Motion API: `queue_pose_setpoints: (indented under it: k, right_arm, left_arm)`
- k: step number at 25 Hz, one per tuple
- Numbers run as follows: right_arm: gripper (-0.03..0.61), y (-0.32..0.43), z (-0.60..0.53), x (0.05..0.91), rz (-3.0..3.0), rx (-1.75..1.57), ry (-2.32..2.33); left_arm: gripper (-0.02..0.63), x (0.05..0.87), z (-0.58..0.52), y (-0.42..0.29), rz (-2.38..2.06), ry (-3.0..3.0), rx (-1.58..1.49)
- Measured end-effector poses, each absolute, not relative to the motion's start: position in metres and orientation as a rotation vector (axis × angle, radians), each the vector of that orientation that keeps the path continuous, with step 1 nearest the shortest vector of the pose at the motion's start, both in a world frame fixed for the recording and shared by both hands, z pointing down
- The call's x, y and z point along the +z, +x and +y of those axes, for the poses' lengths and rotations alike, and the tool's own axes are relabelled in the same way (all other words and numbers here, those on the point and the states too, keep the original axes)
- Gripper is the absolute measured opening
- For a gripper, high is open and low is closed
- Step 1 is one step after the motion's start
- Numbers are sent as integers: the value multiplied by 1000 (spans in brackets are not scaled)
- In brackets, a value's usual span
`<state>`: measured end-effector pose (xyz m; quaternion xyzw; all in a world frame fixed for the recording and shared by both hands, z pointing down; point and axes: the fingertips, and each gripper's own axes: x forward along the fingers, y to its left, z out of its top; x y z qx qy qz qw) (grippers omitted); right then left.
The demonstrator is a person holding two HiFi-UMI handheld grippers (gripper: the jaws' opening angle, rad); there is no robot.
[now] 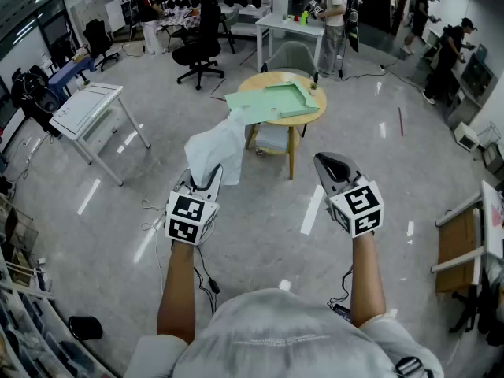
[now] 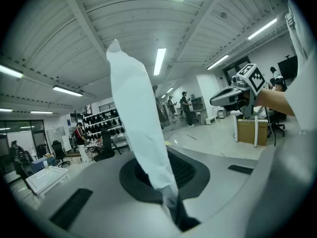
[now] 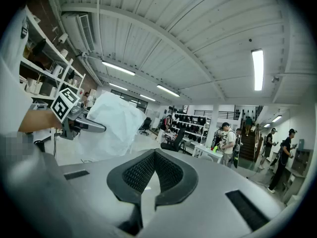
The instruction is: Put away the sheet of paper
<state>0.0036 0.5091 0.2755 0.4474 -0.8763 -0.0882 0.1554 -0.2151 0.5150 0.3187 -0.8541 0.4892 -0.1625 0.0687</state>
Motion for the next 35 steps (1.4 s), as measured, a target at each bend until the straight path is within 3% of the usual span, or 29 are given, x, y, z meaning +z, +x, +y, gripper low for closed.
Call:
queue_pose_setpoints:
  k: [11, 35]
  right_arm:
    - [28, 28, 517, 290, -2495, -247, 1249]
    - [28, 165, 464, 329, -2498, -119, 1335]
  left_arm:
    - [18, 328, 522, -186, 1473, -2585, -529]
    - [18, 363, 461, -65, 1423, -2669, -603]
